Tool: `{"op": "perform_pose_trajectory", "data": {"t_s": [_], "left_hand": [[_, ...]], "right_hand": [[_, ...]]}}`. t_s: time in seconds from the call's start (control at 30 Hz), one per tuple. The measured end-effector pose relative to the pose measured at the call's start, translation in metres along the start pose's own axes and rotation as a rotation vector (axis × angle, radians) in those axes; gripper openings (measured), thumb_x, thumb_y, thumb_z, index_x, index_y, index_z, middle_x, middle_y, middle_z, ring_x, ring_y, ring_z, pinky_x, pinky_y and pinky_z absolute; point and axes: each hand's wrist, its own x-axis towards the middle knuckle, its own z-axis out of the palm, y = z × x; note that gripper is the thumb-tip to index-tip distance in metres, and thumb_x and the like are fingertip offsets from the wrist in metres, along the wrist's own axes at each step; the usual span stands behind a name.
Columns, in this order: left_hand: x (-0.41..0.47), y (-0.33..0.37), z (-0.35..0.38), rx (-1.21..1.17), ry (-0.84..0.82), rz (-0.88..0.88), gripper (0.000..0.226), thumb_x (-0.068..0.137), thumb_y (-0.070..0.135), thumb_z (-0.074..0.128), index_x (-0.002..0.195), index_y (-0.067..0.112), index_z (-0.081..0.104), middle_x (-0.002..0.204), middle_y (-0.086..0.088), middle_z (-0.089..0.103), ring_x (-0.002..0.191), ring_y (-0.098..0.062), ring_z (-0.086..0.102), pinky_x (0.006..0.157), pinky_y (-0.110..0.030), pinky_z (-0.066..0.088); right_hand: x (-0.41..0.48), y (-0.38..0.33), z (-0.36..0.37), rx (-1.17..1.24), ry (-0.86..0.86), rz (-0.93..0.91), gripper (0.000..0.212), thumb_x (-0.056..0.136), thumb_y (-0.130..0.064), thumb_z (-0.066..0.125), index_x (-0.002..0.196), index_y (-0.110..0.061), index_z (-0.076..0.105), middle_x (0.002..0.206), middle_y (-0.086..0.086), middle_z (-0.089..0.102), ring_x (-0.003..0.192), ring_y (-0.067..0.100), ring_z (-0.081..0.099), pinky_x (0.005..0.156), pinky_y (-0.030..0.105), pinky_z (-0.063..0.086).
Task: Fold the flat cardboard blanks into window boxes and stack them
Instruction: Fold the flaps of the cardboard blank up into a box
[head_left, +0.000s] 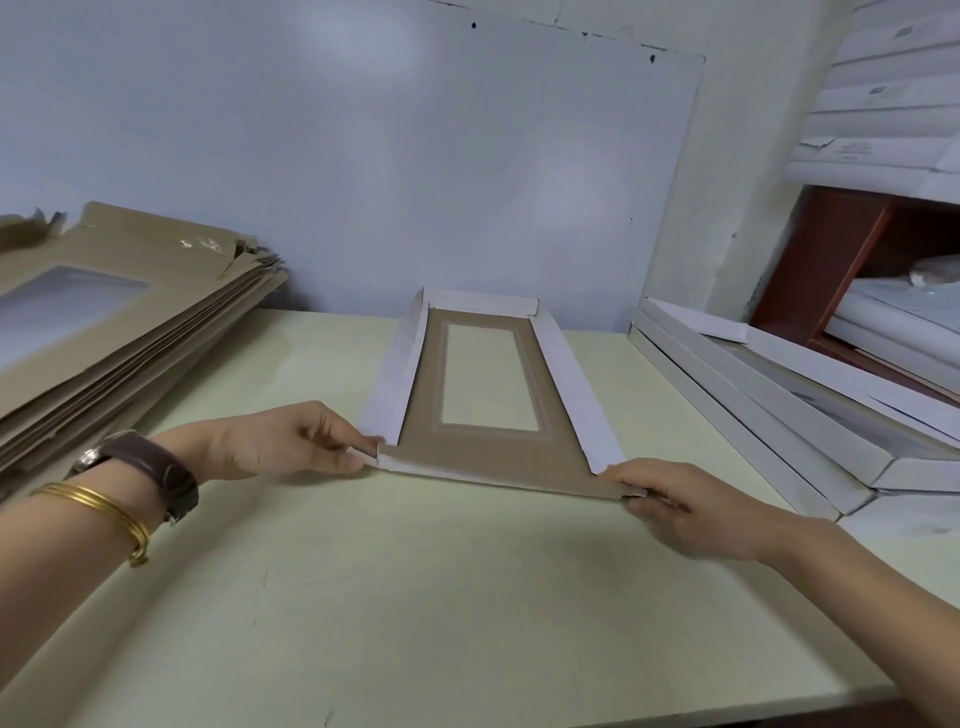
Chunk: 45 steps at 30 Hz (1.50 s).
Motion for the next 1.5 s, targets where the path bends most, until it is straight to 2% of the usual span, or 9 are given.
{"op": "perform_pose_trajectory", "data": {"t_s": [0.2, 0.3, 0.47, 0.67, 0.83, 1.07, 1.2, 1.4, 1.5], "left_hand": [[0.0, -0.006, -0.003, -0.179, 0.025, -0.017, 0.022, 0.089, 0.019, 0.06, 0.103, 0.016, 0.077, 0.132, 0.005, 0.06, 0.131, -0.001, 0.044, 0.105, -0.013, 0.036], [0.001, -0.006, -0.003, -0.262, 0.043, -0.024, 0.024, 0.09, 0.018, 0.058, 0.107, 0.013, 0.075, 0.129, 0.001, 0.063, 0.126, -0.009, 0.053, 0.104, -0.016, 0.04], [0.005, 0.002, 0.011, -0.108, 0.163, 0.011, 0.022, 0.095, 0.022, 0.057, 0.107, 0.012, 0.073, 0.115, 0.003, 0.07, 0.109, -0.009, 0.063, 0.099, -0.022, 0.043], [0.024, 0.012, 0.047, 0.415, 0.534, 0.0, 0.014, 0.084, 0.025, 0.074, 0.075, 0.028, 0.063, 0.08, 0.012, 0.067, 0.075, -0.002, 0.06, 0.07, -0.011, 0.044], [0.026, 0.007, 0.049, 0.28, 0.559, -0.021, 0.024, 0.068, 0.018, 0.087, 0.071, 0.023, 0.064, 0.086, 0.008, 0.067, 0.083, -0.007, 0.064, 0.074, -0.011, 0.047], [0.025, 0.006, 0.043, 0.237, 0.531, -0.054, 0.024, 0.063, 0.018, 0.09, 0.074, 0.024, 0.069, 0.088, 0.009, 0.07, 0.086, -0.009, 0.066, 0.085, -0.026, 0.053], [0.027, 0.004, 0.042, 0.245, 0.527, -0.061, 0.025, 0.062, 0.018, 0.091, 0.076, 0.021, 0.07, 0.087, 0.008, 0.07, 0.086, -0.012, 0.066, 0.084, -0.026, 0.053], [0.026, 0.007, 0.044, 0.268, 0.567, -0.027, 0.046, 0.06, 0.019, 0.091, 0.081, 0.02, 0.049, 0.084, 0.008, 0.067, 0.081, -0.015, 0.061, 0.075, -0.027, 0.051], [0.026, 0.008, 0.045, 0.291, 0.576, -0.036, 0.055, 0.061, 0.02, 0.09, 0.081, 0.02, 0.039, 0.089, 0.01, 0.066, 0.082, -0.013, 0.059, 0.071, -0.025, 0.048]], "right_hand": [[0.003, 0.003, 0.001, -0.118, -0.031, -0.019, 0.031, 0.096, 0.007, 0.042, 0.114, -0.003, 0.064, 0.111, 0.0, 0.062, 0.11, 0.015, 0.054, 0.1, 0.027, 0.041], [0.003, 0.004, 0.004, -0.108, -0.04, 0.009, 0.042, 0.096, 0.007, 0.044, 0.126, -0.014, 0.063, 0.128, -0.013, 0.051, 0.125, -0.001, 0.042, 0.1, 0.001, 0.025], [0.002, 0.008, 0.011, -0.118, -0.006, -0.021, 0.044, 0.094, 0.008, 0.045, 0.125, -0.017, 0.064, 0.128, -0.006, 0.055, 0.125, 0.006, 0.047, 0.101, 0.01, 0.034], [-0.002, 0.01, 0.013, -0.02, 0.142, -0.019, 0.041, 0.09, 0.004, 0.059, 0.11, -0.032, 0.064, 0.113, -0.01, 0.067, 0.108, 0.009, 0.06, 0.09, 0.025, 0.048], [-0.001, 0.012, 0.011, 0.061, 0.167, 0.049, 0.033, 0.093, 0.003, 0.056, 0.108, -0.021, 0.071, 0.112, 0.0, 0.07, 0.112, 0.015, 0.062, 0.097, 0.024, 0.048], [0.002, 0.01, -0.001, 0.17, 0.181, 0.123, 0.028, 0.094, -0.007, 0.061, 0.1, -0.03, 0.074, 0.099, -0.018, 0.073, 0.099, -0.002, 0.065, 0.092, 0.018, 0.048], [0.007, 0.011, -0.005, 0.219, 0.227, 0.152, 0.015, 0.094, -0.013, 0.063, 0.095, -0.024, 0.073, 0.096, -0.008, 0.073, 0.096, 0.013, 0.066, 0.089, 0.03, 0.048], [0.018, 0.003, 0.009, 0.215, 0.388, 0.127, 0.016, 0.087, -0.025, 0.072, 0.078, -0.025, 0.059, 0.087, -0.001, 0.07, 0.061, 0.01, 0.052, 0.056, 0.013, 0.038], [0.022, -0.003, 0.014, 0.181, 0.41, 0.082, 0.021, 0.088, -0.024, 0.07, 0.076, -0.029, 0.054, 0.082, -0.001, 0.067, 0.063, 0.016, 0.055, 0.057, 0.022, 0.04]]}}
